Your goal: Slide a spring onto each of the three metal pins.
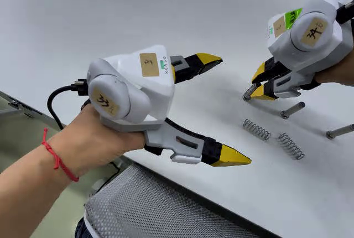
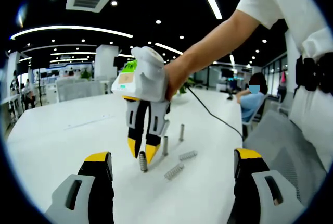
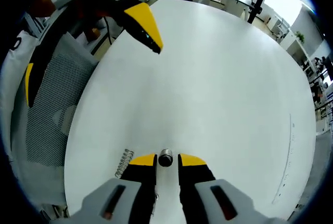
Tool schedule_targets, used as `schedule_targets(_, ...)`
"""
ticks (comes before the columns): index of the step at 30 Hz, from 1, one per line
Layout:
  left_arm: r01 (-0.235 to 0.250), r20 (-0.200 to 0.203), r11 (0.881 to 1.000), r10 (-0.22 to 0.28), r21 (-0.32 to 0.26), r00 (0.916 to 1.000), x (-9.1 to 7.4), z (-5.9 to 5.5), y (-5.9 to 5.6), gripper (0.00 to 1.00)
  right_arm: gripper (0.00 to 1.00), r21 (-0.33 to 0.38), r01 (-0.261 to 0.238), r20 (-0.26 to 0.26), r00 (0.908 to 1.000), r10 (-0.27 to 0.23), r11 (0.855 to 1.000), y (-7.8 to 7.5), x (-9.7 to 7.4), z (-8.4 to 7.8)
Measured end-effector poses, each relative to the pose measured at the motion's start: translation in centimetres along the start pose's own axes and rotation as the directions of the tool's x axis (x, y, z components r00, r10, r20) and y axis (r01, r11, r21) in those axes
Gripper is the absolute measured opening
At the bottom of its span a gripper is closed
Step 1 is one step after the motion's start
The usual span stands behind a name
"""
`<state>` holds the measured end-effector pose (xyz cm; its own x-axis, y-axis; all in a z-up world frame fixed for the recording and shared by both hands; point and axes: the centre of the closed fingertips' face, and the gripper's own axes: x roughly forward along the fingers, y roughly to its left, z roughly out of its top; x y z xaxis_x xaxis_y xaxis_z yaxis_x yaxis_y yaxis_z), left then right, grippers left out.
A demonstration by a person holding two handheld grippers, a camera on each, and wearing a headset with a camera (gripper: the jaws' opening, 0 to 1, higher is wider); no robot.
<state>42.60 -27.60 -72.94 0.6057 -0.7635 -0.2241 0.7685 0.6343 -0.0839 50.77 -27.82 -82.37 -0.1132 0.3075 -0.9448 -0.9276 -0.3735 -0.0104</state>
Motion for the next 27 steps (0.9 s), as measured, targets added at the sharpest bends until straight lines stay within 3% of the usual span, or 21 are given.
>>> schedule_targets(7, 0.008, -0.012, 1.000, -0.008, 0.011, 0.9999, 0.0, 0.2, -0.1, 0.98, 0.21, 0.022, 0.031, 0.042, 0.9986, -0.032, 0.999, -0.2, -1.3, 0.5)
schedule_targets(14, 0.018, -0.036, 0.999, -0.017, 0.030, 0.9992, 0.0, 0.2, -0.2, 0.98, 0.25, 0.076, 0.073, 0.117, 0.9899, -0.081, 0.994, -0.4, -3.7, 0.9)
schedule_targets(21, 0.034, -0.065, 0.998, -0.031, 0.051, 0.9974, 0.0, 0.3, -0.4, 0.97, 0.29, 0.135, 0.118, 0.189, 0.9716, -0.143, 0.984, -0.1, -6.7, 1.1)
schedule_targets(27, 0.054, -0.096, 0.996, -0.047, 0.072, 0.9943, 0.2, 0.3, -0.5, 0.97, 0.33, 0.188, 0.149, 0.246, 0.9498, -0.194, 0.971, 0.3, -8.8, 0.6)
